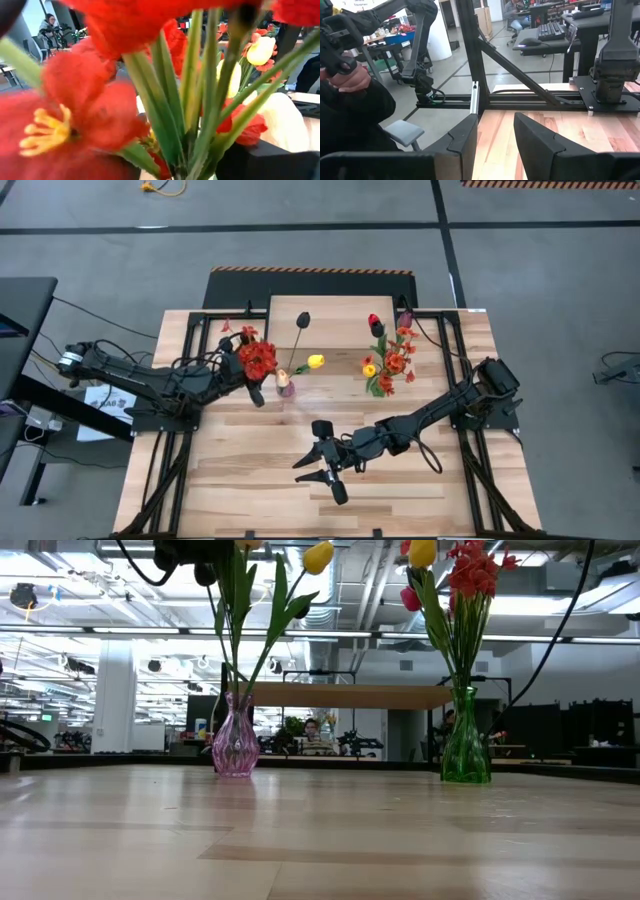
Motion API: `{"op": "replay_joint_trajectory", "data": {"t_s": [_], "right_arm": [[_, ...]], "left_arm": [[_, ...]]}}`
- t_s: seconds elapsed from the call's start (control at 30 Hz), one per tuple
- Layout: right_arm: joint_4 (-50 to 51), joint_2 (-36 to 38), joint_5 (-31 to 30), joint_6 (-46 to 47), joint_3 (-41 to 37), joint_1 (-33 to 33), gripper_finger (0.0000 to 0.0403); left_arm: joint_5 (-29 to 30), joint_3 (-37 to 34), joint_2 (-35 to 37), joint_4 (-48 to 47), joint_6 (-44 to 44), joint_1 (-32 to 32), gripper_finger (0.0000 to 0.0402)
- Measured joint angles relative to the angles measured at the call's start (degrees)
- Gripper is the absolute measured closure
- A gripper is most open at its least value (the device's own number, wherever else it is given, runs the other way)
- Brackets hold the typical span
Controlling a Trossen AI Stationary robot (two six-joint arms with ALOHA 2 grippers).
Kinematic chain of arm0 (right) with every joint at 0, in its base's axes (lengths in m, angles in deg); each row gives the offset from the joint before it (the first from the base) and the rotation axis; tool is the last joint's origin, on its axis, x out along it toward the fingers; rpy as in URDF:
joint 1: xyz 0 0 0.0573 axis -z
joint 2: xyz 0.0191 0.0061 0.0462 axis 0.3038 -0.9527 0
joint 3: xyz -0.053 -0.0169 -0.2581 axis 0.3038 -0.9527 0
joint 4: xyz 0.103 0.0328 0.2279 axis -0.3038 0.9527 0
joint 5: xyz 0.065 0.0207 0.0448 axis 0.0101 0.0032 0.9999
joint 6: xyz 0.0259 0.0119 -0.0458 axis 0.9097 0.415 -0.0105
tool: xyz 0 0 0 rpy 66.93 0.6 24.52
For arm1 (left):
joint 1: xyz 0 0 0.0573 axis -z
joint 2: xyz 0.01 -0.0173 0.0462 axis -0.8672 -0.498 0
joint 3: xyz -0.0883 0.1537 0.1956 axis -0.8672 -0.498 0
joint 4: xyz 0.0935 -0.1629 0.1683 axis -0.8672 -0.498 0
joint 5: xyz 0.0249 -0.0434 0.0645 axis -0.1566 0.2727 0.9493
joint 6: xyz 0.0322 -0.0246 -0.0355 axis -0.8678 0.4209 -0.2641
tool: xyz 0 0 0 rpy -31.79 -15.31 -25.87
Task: Pick and place flowers into a vace then onto a shelf
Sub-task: Put the orange flowers into the purple vase
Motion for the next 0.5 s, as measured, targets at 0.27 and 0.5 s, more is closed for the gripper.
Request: {"op": "replay_joint_trajectory", "data": {"t_s": [0.27, 0.5], "right_arm": [[0.00, 0.00, 0.01, 0.00, 0.00, 0.00, 0.0282], [-0.02, 0.00, 0.01, 0.00, 0.00, 0.00, 0.0282]], "left_arm": [[-4.15, 0.00, -0.04, -1.34, 1.19, 0.00, 0.0332], [-6.27, 0.00, -0.07, -1.69, 1.90, 0.00, 0.0395]]}}
